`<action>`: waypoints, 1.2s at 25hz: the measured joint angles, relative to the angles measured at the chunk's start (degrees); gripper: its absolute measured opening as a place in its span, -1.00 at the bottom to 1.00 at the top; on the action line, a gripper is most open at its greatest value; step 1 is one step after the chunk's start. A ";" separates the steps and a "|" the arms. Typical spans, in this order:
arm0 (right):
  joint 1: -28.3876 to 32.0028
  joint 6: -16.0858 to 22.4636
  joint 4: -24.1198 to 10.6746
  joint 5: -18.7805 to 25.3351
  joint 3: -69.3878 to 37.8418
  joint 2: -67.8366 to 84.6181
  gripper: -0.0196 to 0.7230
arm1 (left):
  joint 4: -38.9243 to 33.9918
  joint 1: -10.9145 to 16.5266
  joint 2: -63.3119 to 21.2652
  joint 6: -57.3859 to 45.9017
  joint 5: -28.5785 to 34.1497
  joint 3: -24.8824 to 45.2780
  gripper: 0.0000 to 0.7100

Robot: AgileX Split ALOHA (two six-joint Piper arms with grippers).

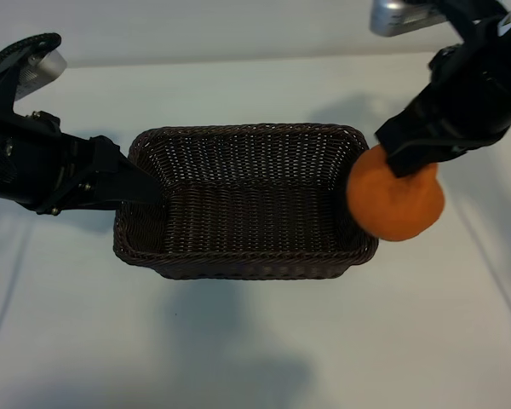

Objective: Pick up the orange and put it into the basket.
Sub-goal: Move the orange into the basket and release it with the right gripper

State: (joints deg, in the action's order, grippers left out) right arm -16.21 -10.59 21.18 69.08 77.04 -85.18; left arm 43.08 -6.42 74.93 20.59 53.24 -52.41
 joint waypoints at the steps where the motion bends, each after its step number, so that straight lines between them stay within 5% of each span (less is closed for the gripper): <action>1: -0.60 0.26 0.00 -0.80 0.00 0.00 -0.70 | 0.00 0.00 0.00 0.00 0.00 0.00 0.61; 13: -2.06 1.05 0.83 -6.53 0.00 -0.57 -0.70 | 0.21 0.00 0.00 -0.12 0.00 0.00 0.61; 24: -2.40 -2.98 9.64 -11.03 1.26 -8.93 -0.70 | 0.34 0.00 0.00 -0.06 0.00 0.00 0.61; 30: -6.72 -3.49 10.01 -11.46 9.48 -15.25 -0.70 | 0.34 0.00 0.00 -0.06 0.05 0.00 0.61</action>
State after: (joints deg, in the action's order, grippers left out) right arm -22.93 -14.07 31.19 57.62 86.52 -100.43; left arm 43.42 -6.42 74.93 20.53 53.29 -52.41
